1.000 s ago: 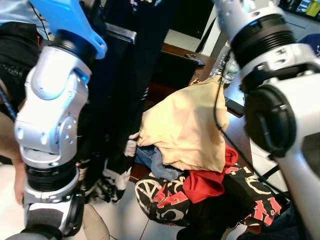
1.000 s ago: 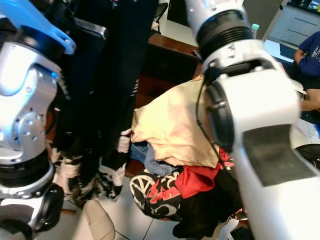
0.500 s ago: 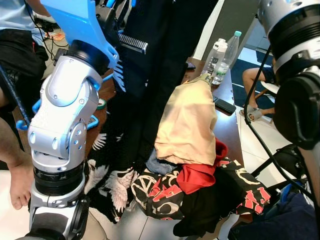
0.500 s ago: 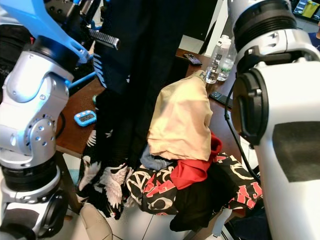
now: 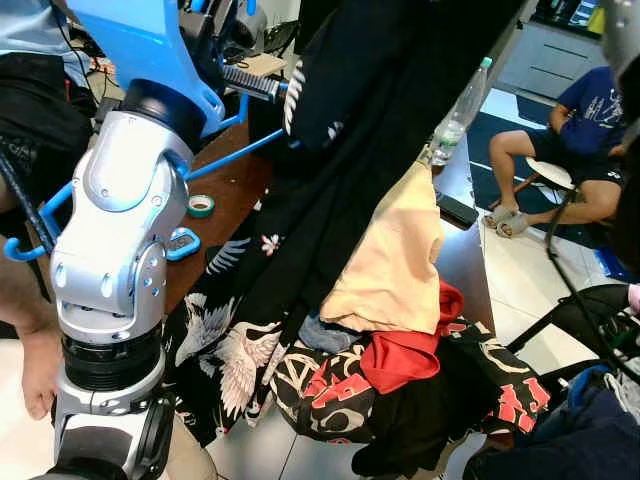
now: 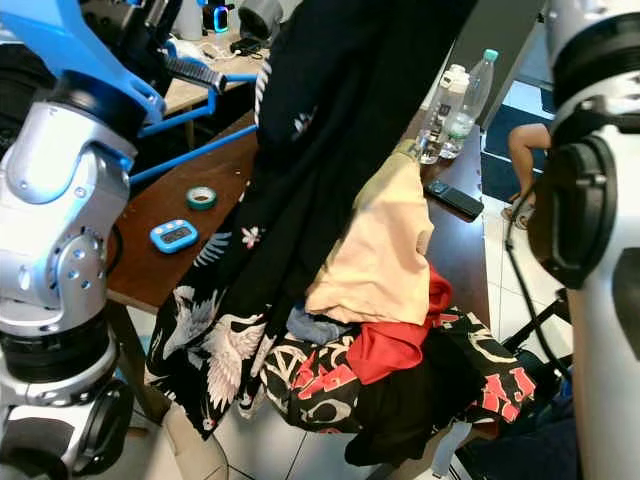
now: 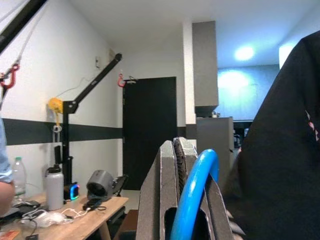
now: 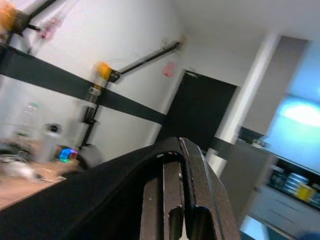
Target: Hang hanger
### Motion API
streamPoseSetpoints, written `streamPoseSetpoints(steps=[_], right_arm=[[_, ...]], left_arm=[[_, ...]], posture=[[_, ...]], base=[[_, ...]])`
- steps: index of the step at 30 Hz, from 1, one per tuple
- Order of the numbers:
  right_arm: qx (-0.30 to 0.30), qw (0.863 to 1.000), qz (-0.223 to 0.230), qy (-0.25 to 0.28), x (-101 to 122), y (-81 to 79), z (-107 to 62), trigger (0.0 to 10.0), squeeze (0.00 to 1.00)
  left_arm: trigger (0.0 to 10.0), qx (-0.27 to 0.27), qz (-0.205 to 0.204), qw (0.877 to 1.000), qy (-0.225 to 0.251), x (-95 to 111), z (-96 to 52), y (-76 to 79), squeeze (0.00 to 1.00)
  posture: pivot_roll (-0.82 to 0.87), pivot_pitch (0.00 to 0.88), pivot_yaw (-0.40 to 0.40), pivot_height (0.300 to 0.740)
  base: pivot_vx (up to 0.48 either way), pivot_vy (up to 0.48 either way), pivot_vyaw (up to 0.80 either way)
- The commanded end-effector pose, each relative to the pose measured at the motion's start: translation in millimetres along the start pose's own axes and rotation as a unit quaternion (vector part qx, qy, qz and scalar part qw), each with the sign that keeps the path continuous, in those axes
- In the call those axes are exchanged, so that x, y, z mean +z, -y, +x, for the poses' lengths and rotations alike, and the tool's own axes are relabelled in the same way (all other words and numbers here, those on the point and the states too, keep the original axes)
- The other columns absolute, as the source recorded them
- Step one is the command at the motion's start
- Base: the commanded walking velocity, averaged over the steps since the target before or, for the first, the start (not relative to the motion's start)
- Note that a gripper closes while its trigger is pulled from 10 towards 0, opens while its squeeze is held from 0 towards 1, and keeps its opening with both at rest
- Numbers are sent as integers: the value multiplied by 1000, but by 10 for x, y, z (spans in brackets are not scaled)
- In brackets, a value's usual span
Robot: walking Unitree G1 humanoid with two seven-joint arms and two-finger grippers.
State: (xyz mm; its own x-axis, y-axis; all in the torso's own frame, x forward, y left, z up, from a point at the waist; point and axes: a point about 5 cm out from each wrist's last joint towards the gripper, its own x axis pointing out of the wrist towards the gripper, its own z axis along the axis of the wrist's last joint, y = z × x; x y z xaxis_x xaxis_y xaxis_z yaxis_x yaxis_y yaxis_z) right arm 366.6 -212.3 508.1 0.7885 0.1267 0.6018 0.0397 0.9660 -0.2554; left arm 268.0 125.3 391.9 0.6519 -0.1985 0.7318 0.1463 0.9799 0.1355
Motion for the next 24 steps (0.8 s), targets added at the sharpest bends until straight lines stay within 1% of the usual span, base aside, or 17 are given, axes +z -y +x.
streamPoseSetpoints(steps=[1, 2, 3, 6, 8, 9, 11, 12, 15, 16, 18, 19, 20, 21, 22, 23, 24], right_arm=[[-50, 998, -29, -20, -41, 274, -88, 10000, 0], [-50, 998, -29, -20, -41, 274, -88, 10000, 0], [-74, 996, -49, -28, -50, 410, -139, 10000, 0], [-74, 996, -49, -28, -50, 410, -139, 10000, 0], [-119, 988, -83, -46, -67, 662, -249, 10000, 0], [-119, 988, -83, -46, -67, 662, -249, 10000, 0], [-148, 981, -103, -67, -115, 861, -361, 10000, 0], [-149, 980, -105, -78, -163, 904, -398, 10000, 0], [-145, 980, -104, -88, -210, 921, -421, 10000, 0], [-129, 981, -106, -98, -262, 886, -419, 10000, 0], [-129, 981, -106, -98, -262, 886, -419, 10000, 0], [-60, 982, -116, -134, -478, 735, -423, 10000, 0], [11, 977, -121, -178, -745, 575, -470, 10000, 0], [65, 967, -124, -211, -949, 454, -528, 10000, 0], [65, 967, -124, -211, -949, 454, -528, 10000, 0], [108, 958, -121, -239, -1149, 347, -606, 10000, 0], [108, 958, -121, -239, -1149, 347, -606, 10000, 0]], left_arm=[[10000, -2, -4, 1000, -6, -42, 2, 33, 0], [10000, -2, -4, 1000, -6, -42, 2, 33, 0], [10000, -1, -6, 1000, -6, -47, 4, 35, 0], [10000, -1, -6, 1000, -6, -47, 4, 35, 0], [10000, 1, -9, 1000, -7, -47, -3, 36, 0], [10000, 1, -9, 1000, -7, -47, -3, 36, 0], [10000, 3, -13, 1000, -9, -41, -20, 38, 0], [10000, 4, -15, 1000, -10, -45, -28, 37, 0], [10000, 5, -17, 1000, -10, -46, -35, 39, 0], [10000, 5, -18, 1000, -11, -50, -37, 38, 0], [10000, 5, -18, 1000, -11, -50, -37, 38, 0], [10000, 6, -20, 1000, -12, -63, -39, 42, 0], [10000, 6, -23, 1000, -12, -63, -42, 51, 0], [10000, 7, -25, 1000, -13, -59, -44, 58, 0], [10000, 7, -25, 1000, -13, -59, -44, 58, 0], [10000, 7, -28, 1000, -12, -48, -44, 71, 0], [10000, 7, -28, 1000, -12, -48, -44, 71, 0]], posture=[[148, 0, -183, 740], [148, 0, -183, 740], [145, 0, -186, 740], [145, 0, -186, 740], [132, 0, -189, 740], [132, 0, -189, 740], [114, 0, -188, 740], [109, 0, -189, 740], [104, 0, -188, 740], [104, 0, -188, 740], [104, 0, -188, 740], [88, 0, -192, 740], [77, 0, -189, 740], [77, 0, -189, 740], [77, 0, -189, 740], [70, 0, -188, 740], [70, 0, -188, 740]], base=[[0, 0, 0], [0, 0, 0], [0, 0, 0], [0, 0, 0], [0, 0, 0], [0, 0, 0], [0, 0, 0], [0, 0, 0], [0, 0, 0], [0, 0, 0], [0, 0, 0], [0, 0, 0], [0, 0, 0], [0, 0, 0], [0, 0, 0], [0, 0, 0], [0, 0, 0]])
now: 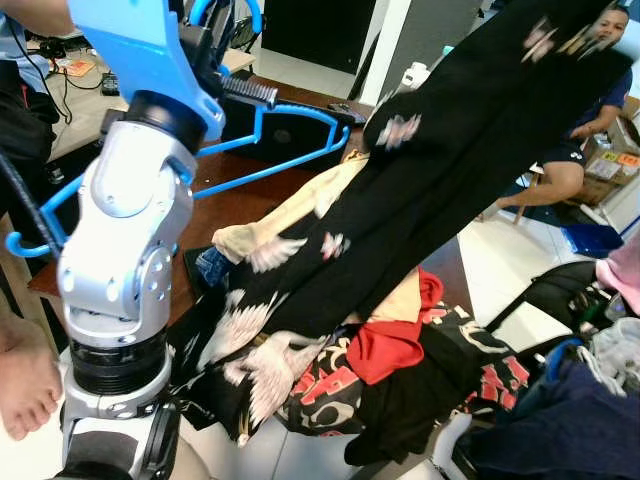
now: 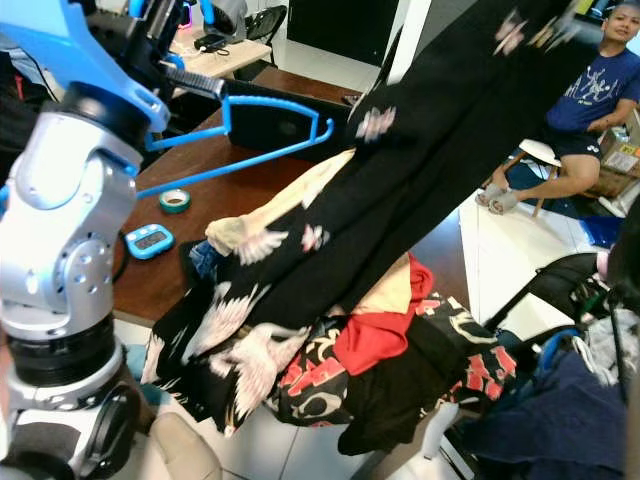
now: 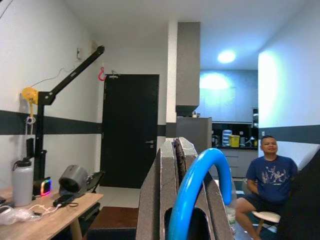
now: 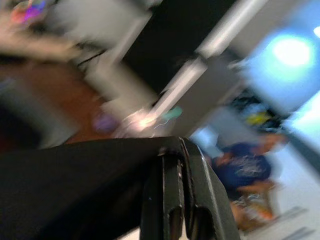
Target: Hang hanger
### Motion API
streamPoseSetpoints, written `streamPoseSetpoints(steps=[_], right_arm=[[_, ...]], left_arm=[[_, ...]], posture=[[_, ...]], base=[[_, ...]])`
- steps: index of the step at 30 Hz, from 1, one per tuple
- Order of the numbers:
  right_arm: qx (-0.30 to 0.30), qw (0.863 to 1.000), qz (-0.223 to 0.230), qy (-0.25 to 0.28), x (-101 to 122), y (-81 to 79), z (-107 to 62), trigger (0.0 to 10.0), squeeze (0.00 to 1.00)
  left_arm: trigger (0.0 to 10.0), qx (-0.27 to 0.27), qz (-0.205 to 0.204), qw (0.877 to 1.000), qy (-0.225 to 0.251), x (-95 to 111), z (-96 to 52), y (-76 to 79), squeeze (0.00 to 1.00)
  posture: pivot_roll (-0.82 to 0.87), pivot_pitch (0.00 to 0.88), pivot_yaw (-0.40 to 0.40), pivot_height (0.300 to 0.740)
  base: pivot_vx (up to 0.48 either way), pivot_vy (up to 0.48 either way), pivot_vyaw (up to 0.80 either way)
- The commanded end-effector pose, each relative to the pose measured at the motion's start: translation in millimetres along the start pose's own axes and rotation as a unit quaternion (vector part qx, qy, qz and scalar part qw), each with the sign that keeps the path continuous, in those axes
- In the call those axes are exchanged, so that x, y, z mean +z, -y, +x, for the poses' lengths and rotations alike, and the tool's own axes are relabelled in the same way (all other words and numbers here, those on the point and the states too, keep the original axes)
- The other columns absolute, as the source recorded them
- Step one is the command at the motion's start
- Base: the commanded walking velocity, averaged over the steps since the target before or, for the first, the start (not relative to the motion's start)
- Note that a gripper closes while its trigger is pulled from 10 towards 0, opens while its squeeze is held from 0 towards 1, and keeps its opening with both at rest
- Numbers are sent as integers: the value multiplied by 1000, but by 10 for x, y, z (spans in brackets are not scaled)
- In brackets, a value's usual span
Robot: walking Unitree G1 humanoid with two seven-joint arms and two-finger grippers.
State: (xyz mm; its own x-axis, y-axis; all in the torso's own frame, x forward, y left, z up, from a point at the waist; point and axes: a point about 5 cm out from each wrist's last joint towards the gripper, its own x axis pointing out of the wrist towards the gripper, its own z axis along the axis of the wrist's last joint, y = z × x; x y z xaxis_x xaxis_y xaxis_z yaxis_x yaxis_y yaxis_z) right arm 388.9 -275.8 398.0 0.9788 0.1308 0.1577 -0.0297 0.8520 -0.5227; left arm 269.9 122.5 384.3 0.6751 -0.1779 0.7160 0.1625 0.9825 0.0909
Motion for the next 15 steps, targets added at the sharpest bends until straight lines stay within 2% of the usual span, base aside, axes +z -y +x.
streamPoseSetpoints(steps=[1, 4, 9, 10, 11, 13, 14, 15], right_arm=[[17, 1000, -6, -15, -53, 6, -21, 10000, 0], [101, 993, -5, -56, -428, -306, -5, 10000, 0], [114, 991, 0, -64, -511, -371, -10, 10000, 0], [139, 987, 0, -79, -659, -487, -26, 10000, 0], [139, 987, 0, -79, -659, -487, -26, 10000, 0], [188, 976, 3, -111, -922, -695, -81, 10000, 0], [188, 976, 3, -111, -922, -695, -81, 10000, 0], [229, 965, -4, -128, -1045, -803, -127, 10000, 0]], left_arm=[[10000, -4, -7, 1000, 1, 15, -7, 37, 0], [10000, -7, -13, 1000, 0, 43, -6, 71, 0], [10000, -7, -14, 1000, 0, 49, -6, 78, 0], [10000, -7, -15, 1000, -1, 57, -6, 88, 0], [10000, -7, -15, 1000, -1, 57, -6, 88, 0], [10000, -9, -20, 1000, -3, 69, -6, 112, 0], [10000, -9, -20, 1000, -3, 69, -6, 112, 0], [10000, -10, -21, 1000, -5, 71, -6, 123, 0]], posture=[[70, 0, -188, 740], [57, 0, -186, 740], [56, 0, -186, 740], [44, 0, -183, 740], [44, 0, -183, 740], [38, 0, -188, 740], [38, 0, -188, 740], [38, 0, -190, 740]], base=[[0, 0, 0], [0, 0, 0], [0, 0, 0], [0, 0, 0], [0, 0, 0], [0, 0, 0], [0, 0, 0], [0, 0, 0]])
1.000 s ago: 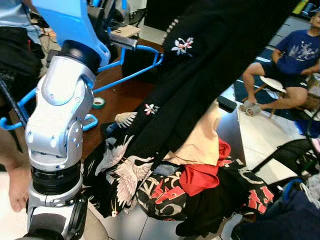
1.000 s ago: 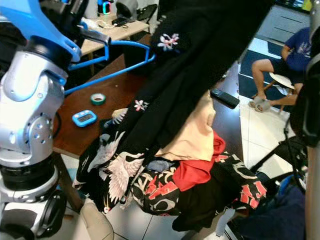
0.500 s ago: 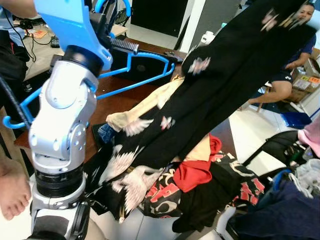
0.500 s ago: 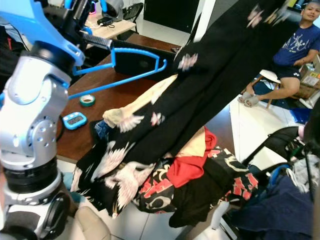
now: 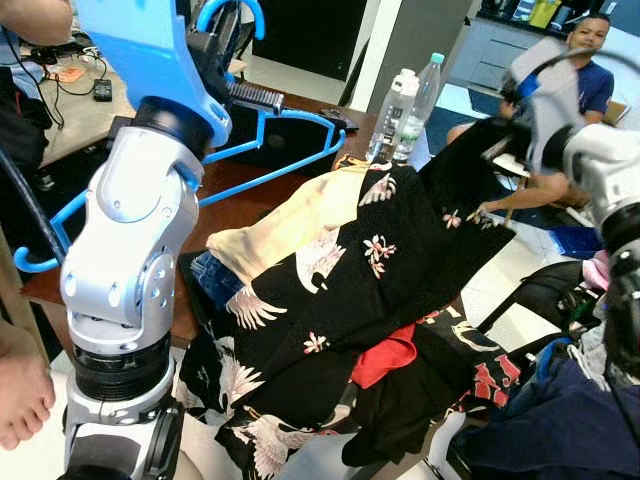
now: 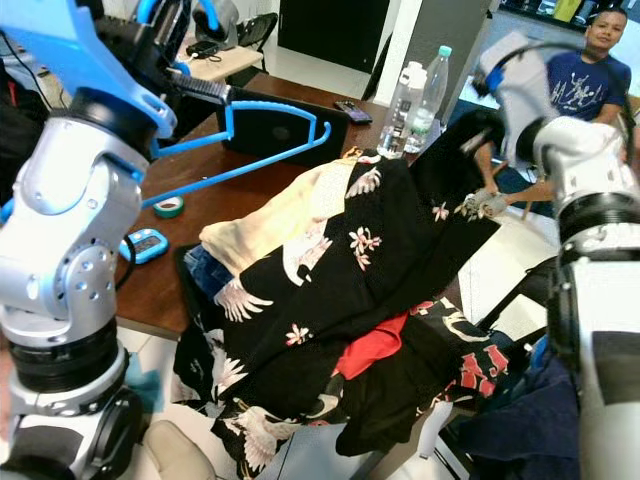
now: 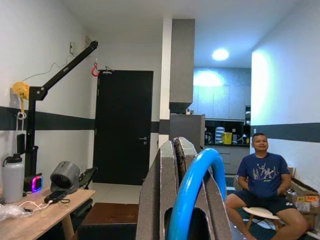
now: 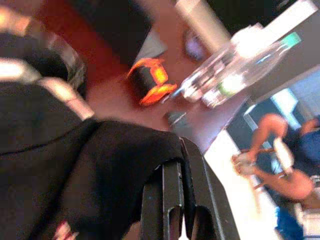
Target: Hang hanger
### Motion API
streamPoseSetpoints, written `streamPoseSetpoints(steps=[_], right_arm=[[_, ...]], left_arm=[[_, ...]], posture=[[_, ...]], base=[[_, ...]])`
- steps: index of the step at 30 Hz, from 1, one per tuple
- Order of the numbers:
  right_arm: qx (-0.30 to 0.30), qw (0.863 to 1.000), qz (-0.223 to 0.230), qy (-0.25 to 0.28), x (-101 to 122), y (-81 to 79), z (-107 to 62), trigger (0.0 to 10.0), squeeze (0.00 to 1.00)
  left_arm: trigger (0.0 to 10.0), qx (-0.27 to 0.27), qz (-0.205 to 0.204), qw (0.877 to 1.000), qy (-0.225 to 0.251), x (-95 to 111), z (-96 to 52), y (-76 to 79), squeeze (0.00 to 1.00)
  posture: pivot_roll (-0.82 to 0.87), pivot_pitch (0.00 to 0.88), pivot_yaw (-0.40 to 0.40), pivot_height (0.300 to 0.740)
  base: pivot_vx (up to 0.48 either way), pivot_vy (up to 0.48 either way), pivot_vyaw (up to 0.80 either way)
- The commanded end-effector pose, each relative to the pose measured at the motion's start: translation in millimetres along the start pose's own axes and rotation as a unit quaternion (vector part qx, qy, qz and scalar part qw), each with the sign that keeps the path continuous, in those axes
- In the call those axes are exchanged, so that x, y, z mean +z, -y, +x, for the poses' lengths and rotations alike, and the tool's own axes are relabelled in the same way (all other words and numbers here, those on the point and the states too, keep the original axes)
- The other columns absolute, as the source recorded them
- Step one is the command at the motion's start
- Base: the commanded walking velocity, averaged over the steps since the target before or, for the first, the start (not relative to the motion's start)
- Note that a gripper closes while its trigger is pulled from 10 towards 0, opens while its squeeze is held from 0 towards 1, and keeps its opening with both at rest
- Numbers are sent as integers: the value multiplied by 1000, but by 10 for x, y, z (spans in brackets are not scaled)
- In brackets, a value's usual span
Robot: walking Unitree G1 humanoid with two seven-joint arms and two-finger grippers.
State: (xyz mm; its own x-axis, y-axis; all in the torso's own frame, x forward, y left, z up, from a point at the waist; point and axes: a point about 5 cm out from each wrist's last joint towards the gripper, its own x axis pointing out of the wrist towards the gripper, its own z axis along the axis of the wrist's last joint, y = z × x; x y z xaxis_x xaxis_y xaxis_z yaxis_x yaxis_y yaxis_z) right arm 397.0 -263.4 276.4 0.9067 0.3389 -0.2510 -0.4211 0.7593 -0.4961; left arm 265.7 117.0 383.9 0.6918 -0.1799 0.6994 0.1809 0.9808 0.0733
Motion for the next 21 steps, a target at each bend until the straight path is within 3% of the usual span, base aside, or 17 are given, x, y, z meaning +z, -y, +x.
streamPoseSetpoints(steps=[1, 4, 7, 9, 10, 11, 12, 16, 17, 21], right_arm=[[27, 999, -9, -15, -75, -65, 14, 10000, 0], [71, 997, -19, -34, -179, -165, 26, 10000, 0], [193, 978, -15, -71, -431, -442, 25, 10000, 0], [193, 978, -15, -71, -431, -442, 25, 10000, 0], [208, 975, -8, -75, -472, -484, 19, 10000, 361], [208, 975, -8, -75, -472, -484, 19, 10000, 361], [199, 977, -5, -82, -510, -475, 5, 10000, 1000], [149, 986, 1, -77, -512, -359, -38, 10000, 1000], [121, 991, 17, -55, -451, -245, -84, 10000, 1000], [106, 993, 29, -38, -404, -173, -118, 10000, 1000]], left_arm=[[10000, -10, -9, 1000, 7, 46, 14, 62, 0], [10000, -10, -10, 1000, 5, 48, 13, 69, 0], [10000, -12, -11, 1000, -1, 57, 9, 80, 0], [10000, -12, -11, 1000, -1, 57, 9, 80, 0], [10000, -13, -12, 1000, -3, 60, 10, 83, 0], [10000, -13, -12, 1000, -3, 60, 10, 83, 0], [10000, -14, -13, 1000, -3, 65, 11, 84, 0], [10000, -16, -13, 1000, -5, 72, 11, 85, 0], [10000, -17, -14, 1000, -7, 72, 12, 86, 0], [10000, -18, -14, 1000, -8, 72, 12, 87, 0]], posture=[[38, 0, -190, 740], [36, 0, -191, 740], [33, 0, -187, 740], [33, 0, -187, 740], [33, 0, -187, 740], [33, 0, -187, 740], [28, 0, -181, 740], [26, 0, -179, 740], [27, 0, -177, 740], [27, 0, -177, 740]], base=[[0, 0, 0], [0, 0, 0], [0, 0, 0], [0, 0, 0], [0, 0, 0], [0, 0, 0], [0, 0, 0], [0, 0, 0], [0, 0, 0], [0, 0, 0]])
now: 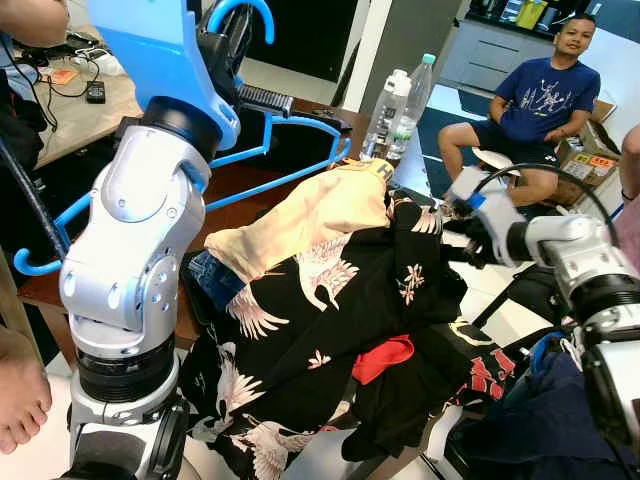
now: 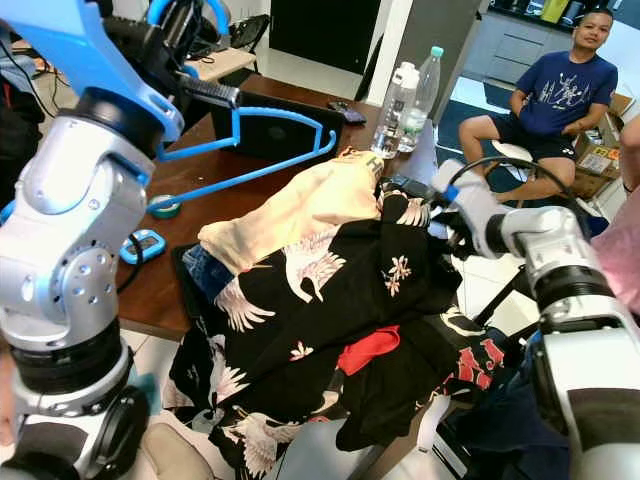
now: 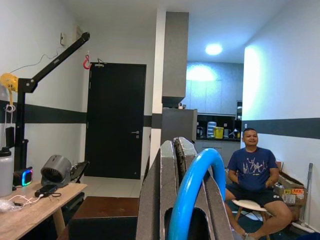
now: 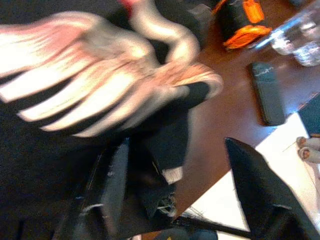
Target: Hang hanger
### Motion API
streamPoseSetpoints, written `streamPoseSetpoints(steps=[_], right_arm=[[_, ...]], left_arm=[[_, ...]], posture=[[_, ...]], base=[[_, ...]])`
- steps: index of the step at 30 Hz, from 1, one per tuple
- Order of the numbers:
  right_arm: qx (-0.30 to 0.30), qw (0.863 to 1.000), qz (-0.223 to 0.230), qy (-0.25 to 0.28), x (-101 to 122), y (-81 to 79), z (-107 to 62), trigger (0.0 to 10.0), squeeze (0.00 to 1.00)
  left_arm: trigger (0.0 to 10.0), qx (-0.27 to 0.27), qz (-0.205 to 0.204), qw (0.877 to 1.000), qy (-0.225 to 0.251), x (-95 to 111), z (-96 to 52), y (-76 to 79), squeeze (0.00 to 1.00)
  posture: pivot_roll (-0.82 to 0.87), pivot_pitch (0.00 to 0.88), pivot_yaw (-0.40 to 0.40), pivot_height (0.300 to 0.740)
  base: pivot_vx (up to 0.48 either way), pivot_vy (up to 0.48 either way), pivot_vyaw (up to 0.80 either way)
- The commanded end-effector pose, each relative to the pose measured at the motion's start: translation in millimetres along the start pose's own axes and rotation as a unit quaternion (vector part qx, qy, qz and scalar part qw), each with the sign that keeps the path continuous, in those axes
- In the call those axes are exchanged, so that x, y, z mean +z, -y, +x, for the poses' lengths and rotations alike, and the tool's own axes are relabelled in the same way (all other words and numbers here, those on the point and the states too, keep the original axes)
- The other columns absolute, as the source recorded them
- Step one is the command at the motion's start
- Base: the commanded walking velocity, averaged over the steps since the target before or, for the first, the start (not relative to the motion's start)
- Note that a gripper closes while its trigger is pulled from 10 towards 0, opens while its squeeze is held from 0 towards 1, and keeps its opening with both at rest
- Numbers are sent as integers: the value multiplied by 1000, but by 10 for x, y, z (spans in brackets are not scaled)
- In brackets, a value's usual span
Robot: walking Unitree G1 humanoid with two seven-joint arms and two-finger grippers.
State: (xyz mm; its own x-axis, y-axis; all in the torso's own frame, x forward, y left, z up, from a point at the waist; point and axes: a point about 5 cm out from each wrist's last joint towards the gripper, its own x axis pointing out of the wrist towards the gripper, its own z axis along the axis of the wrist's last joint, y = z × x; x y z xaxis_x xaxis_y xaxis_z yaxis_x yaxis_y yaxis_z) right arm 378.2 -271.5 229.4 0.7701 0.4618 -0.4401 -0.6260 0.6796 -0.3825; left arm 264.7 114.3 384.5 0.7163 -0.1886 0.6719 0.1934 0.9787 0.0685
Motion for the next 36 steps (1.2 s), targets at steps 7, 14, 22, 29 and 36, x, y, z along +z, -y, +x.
streamPoseSetpoints(steps=[7, 14, 22, 29, 36], right_arm=[[57, 989, 56, 121, 186, 221, -469, 10000, 1000], [134, 981, 61, 126, 138, 197, -667, 10000, 1000], [221, 889, 201, 346, 305, -44, -671, 10000, 0], [223, 822, 264, 452, 438, -278, -550, 10000, 0], [200, 800, 294, 484, 484, -497, -469, 10000, 0]], left_arm=[[10000, -20, -6, 1000, 8, 61, 15, 62, 0], [10000, -23, -8, 1000, 7, 62, 21, 66, 0], [10000, -52, -16, 998, -27, -33, 42, 111, 0], [10000, -102, -46, 993, -39, -80, 68, 258, 0], [10000, -110, -52, 990, -68, -413, -106, 41, 0]], posture=[[33, 0, -168, 740], [36, 0, -167, 740], [47, 0, -145, 740], [53, 0, -117, 740], [53, 0, -98, 740]], base=[[0, 0, 0], [0, 0, 0], [0, 0, 0], [0, 0, 0], [0, 0, -266]])
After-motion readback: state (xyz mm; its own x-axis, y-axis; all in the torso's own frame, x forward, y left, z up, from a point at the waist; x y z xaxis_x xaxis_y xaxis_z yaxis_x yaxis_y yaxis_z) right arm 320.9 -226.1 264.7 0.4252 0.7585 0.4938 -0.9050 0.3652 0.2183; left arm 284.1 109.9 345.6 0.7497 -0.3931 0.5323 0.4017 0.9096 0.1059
